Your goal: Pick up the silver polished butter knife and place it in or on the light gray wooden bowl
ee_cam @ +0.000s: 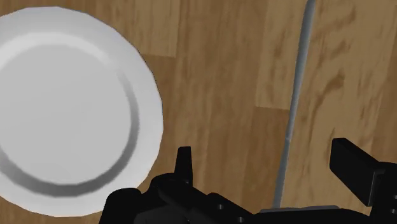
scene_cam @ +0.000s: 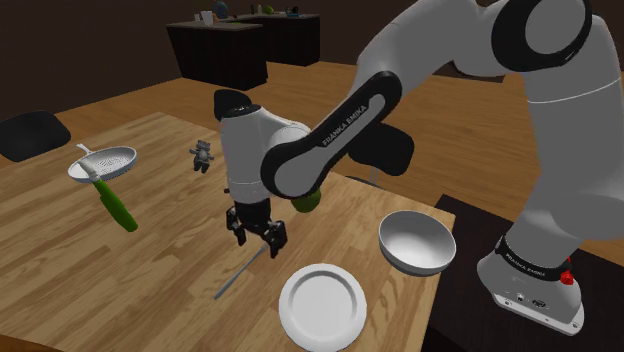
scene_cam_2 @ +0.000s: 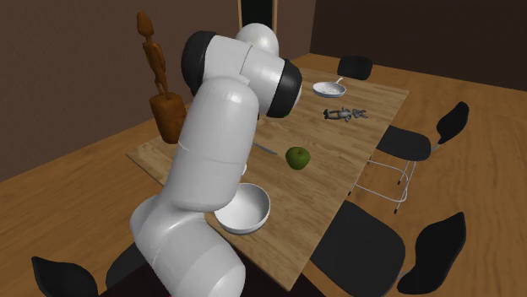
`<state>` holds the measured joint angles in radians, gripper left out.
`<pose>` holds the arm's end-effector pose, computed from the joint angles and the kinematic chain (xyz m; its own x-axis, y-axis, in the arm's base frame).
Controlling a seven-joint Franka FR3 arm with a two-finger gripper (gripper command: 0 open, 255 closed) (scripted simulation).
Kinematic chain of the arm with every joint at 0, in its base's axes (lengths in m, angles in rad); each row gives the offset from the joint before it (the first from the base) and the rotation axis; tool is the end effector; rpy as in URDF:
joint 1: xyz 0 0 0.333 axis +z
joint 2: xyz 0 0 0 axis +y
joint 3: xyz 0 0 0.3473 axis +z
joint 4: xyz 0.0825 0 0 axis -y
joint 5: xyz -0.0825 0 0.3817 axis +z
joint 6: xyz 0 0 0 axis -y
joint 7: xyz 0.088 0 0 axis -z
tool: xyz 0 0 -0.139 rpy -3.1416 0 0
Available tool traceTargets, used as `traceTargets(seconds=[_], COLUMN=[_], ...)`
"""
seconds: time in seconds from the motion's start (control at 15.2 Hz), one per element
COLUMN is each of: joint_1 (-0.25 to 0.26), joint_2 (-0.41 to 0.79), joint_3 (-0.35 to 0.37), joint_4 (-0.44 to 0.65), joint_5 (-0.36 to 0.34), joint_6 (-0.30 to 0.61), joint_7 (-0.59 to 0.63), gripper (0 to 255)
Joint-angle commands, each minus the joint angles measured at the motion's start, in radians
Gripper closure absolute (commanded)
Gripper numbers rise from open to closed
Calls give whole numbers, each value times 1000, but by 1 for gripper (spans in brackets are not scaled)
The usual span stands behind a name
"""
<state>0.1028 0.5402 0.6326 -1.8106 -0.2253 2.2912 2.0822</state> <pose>0.5228 0.4113 0.2936 0.2846 -0.9476 -0.1453 -0.9572 -0.2892 0.0113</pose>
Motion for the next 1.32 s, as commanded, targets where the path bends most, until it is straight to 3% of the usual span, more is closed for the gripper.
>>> traceTargets(seconds=[0.0,0.2,0.73,1.19,1.25], joint_1=[53,109,135,135,135], joint_2=[91,197,263,263,263], joint_3=[-47,-98,-124,-124,-124], joint_4=[103,240,246,246,246], joint_5=[-29,-44,-70,-70,-70], joint_6=[-15,-43,17,17,17], joint_7=[70,141,155,155,155], gripper=[0,0,0,0,255])
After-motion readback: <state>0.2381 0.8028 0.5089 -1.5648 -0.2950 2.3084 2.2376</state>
